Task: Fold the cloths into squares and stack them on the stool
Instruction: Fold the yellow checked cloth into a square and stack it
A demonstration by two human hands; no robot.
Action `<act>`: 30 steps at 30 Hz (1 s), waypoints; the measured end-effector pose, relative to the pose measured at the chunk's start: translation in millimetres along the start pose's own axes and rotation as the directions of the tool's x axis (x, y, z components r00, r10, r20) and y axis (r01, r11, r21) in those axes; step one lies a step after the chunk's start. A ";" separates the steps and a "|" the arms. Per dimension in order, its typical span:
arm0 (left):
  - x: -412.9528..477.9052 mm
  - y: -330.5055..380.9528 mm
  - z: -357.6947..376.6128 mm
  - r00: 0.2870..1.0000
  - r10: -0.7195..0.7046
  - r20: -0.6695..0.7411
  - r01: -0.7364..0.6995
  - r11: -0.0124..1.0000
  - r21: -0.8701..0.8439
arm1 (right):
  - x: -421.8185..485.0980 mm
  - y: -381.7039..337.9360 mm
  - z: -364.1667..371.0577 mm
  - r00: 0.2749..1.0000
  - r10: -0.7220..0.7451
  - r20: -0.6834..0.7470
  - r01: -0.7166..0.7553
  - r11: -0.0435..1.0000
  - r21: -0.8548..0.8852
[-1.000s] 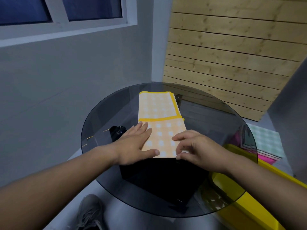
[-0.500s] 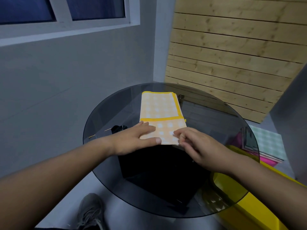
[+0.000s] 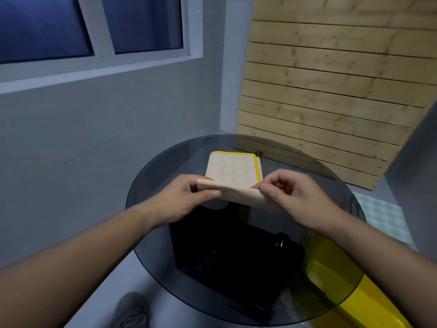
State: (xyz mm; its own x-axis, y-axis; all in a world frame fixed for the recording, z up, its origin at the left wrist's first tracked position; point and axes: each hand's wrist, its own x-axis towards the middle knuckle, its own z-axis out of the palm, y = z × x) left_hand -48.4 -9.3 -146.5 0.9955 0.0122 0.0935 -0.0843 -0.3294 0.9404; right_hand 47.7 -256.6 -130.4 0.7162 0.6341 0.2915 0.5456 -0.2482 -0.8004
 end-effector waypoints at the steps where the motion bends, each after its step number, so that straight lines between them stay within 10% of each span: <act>1: 1.2 1.7 -0.1 1.000 0.001 -0.010 -0.001 0.999 -0.040 | 0.8 -0.5 -1.3 1.000 0.015 -0.022 -0.014 0.998 0.053; 6: 8.2 8.6 -1.4 0.998 -0.014 -0.065 0.000 0.977 -0.212 | -0.3 14.8 -3.5 0.993 0.109 0.052 -0.120 0.949 0.291; 11: 23.7 11.4 0.2 0.972 -0.117 -0.206 0.035 0.930 -0.365 | 3.9 36.9 13.1 0.972 0.213 0.102 -0.224 0.968 0.112; 20: 33.6 -25.0 2.5 0.917 -0.292 -0.273 0.358 0.903 0.236 | 18.7 54.4 22.4 0.927 0.376 -0.011 -0.373 0.915 -0.154; 30: 40.9 -25.4 9.1 0.912 -0.321 -0.256 0.396 0.851 0.344 | 29.2 58.6 22.3 0.889 0.447 -0.098 -0.457 0.851 -0.258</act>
State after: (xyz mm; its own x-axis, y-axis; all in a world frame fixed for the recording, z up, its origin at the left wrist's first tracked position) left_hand -5.2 -9.0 -169.6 0.9241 0.3586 -0.1323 0.3369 -0.6007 0.7250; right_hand 90.9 -236.3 -180.5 0.9234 0.3808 -0.0477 0.2493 -0.6897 -0.6798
